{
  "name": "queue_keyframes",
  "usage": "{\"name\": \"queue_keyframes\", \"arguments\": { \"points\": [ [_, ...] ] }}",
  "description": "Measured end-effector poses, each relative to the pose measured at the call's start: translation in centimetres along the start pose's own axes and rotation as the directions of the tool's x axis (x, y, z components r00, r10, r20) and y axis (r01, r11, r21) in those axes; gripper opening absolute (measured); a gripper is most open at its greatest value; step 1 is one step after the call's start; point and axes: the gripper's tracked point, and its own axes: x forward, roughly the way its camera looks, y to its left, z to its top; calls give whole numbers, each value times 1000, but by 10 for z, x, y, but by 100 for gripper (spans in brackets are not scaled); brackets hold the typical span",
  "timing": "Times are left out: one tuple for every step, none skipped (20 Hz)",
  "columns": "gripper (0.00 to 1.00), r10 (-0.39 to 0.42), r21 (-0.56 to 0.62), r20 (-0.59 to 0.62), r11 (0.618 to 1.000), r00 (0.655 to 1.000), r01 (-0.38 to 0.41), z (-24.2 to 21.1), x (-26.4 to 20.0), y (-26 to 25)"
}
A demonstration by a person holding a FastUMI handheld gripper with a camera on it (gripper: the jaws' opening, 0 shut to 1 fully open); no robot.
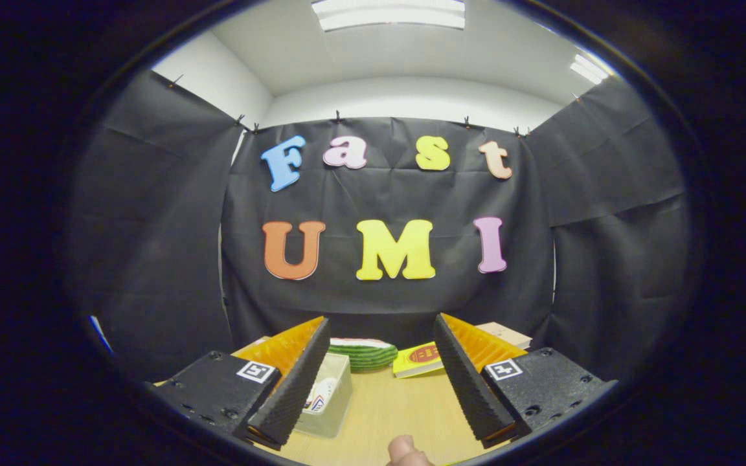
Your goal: Open the storage box then place both shoes into the box .Put the left shoe in first, then the right shoe, with the right side of both shoes facing outward in a uniform manner.
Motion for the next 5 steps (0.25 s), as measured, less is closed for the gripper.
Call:
{"name": "queue_keyframes", "arguments": {
  "points": [
    [100, 1, -1, -1, 1000, 1000, -1, 0, -2, -2],
    [100, -3, -2, -2, 1000, 1000, 3, -1, -2, -5],
    [100, -1, -2, -5, 1000, 1000, 1, -1, -1, -7],
    [100, -3, -2, -3, 1000, 1000, 3, -2, -2, -9],
    [100, -9, -2, -1, 1000, 1000, 9, -2, -2, -12]
  ]
}}
